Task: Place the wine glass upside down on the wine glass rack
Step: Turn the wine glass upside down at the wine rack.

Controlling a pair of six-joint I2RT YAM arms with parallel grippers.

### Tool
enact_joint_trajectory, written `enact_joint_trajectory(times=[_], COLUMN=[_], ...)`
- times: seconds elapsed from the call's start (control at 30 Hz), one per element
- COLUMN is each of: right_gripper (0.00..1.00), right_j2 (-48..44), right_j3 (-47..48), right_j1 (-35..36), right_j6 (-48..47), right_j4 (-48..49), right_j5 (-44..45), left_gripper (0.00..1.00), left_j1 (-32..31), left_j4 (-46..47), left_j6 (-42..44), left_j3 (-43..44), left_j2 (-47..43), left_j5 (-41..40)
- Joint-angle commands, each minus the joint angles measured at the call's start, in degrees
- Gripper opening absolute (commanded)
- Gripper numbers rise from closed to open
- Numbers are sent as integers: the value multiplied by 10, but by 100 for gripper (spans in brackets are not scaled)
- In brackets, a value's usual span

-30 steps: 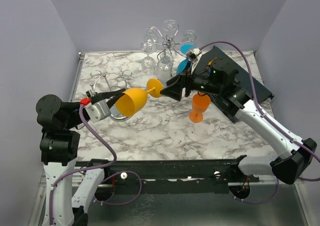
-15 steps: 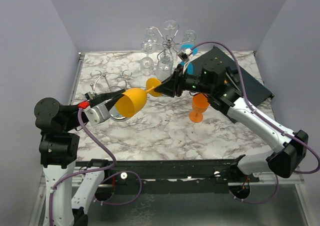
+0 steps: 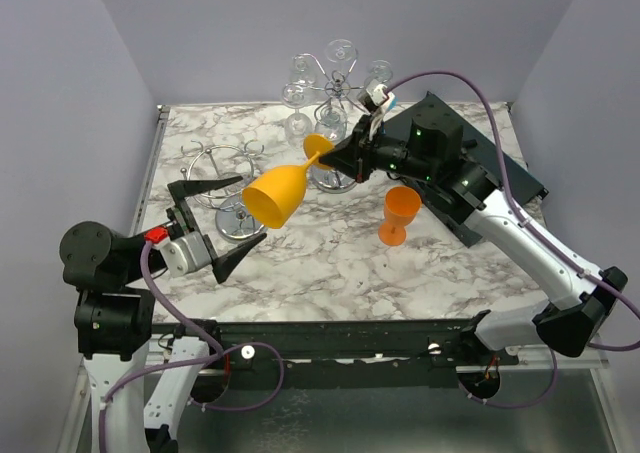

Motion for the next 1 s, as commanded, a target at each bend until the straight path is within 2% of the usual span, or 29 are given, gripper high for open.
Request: enact_joint_trajectory(times=[0.0,0.27,0.43,0.6,0.67,0.77,0.97], right_gripper=[1,1,1,1,1,1,1], right_j2=[-19,-33,-60,-59,-48,-29,-7], right_j3=[41,38,7,-10,-6,-2,-1], right_j1=[0,0,1,11,33,72,135], right_j6=[-167,-340,-390,-399,-399,-408,-430], right_j4=[-111,-166,-128,-67,-54,-47,-20], right_j5=[59,144,64,-58,-59,-46,-16], left_gripper=[99,99,98,79,75,75,68], left_j1=[4,4,4,3,3,3,4], left_j4=[-17,-38,-38,-30,-22,-20,-19], left_j6=[2,-1,15,65,57,42,38], left_j3=[-6,14,20,41,47,61,54], left_j2=[-24,-26,-9,60,88,119,132], left_j5=[25,48,47,48,50,69,81])
